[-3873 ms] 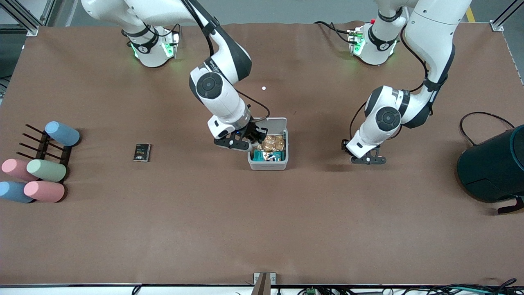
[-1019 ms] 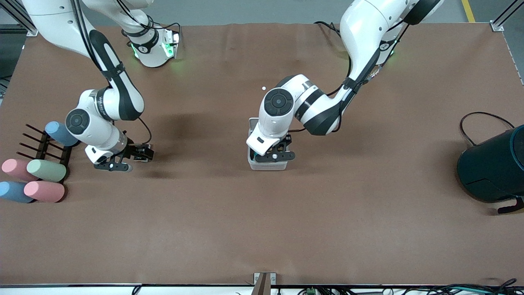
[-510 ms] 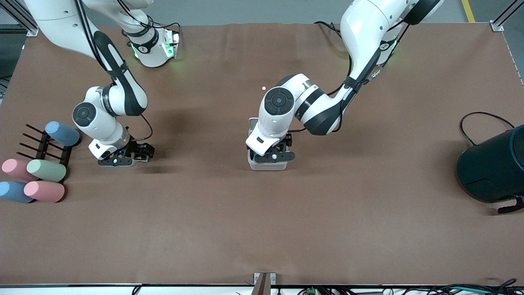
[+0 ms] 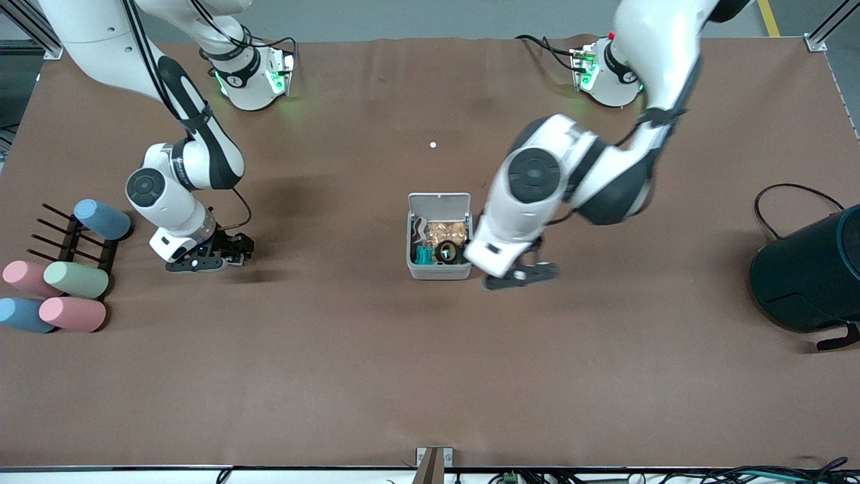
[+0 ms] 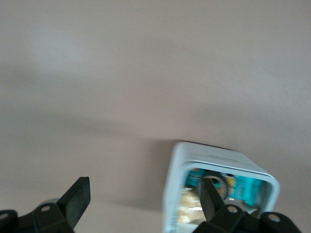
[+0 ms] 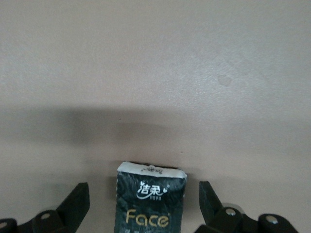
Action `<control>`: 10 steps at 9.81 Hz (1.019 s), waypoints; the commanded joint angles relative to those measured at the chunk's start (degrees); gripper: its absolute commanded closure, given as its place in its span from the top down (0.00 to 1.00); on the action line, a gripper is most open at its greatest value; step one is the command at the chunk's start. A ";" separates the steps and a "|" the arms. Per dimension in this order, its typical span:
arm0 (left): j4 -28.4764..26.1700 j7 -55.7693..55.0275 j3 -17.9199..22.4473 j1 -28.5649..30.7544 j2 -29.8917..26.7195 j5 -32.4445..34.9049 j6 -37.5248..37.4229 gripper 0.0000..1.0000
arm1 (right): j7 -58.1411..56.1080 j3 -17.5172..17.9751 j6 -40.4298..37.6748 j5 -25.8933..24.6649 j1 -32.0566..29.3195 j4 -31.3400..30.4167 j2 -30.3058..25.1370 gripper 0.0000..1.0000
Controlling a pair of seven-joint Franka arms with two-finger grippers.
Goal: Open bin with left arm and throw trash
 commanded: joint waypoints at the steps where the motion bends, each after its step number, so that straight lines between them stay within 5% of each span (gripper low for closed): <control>1: -1.61 0.10 -0.45 4.06 -8.17 0.29 -6.31 1.00 | -2.03 0.65 1.28 -1.42 -1.86 -1.01 0.16 0.83; 4: -1.60 6.74 -0.54 12.31 -15.20 -2.24 -10.10 1.00 | -1.95 0.74 0.67 -1.42 -1.86 -0.92 0.25 0.47; 5: -1.60 11.39 -0.54 15.65 -16.70 -2.86 -11.59 1.00 | -1.68 0.74 0.49 -1.33 -1.78 -0.92 0.25 0.42; 8: -1.60 23.10 -0.19 21.56 -20.31 -2.87 -17.13 1.00 | 3.99 1.61 -4.66 -0.89 -0.73 1.18 -1.33 0.41; 10: -1.52 25.76 2.43 20.96 -22.77 -2.87 -18.46 1.00 | 16.35 6.25 -11.08 -0.45 1.90 5.65 -3.87 0.41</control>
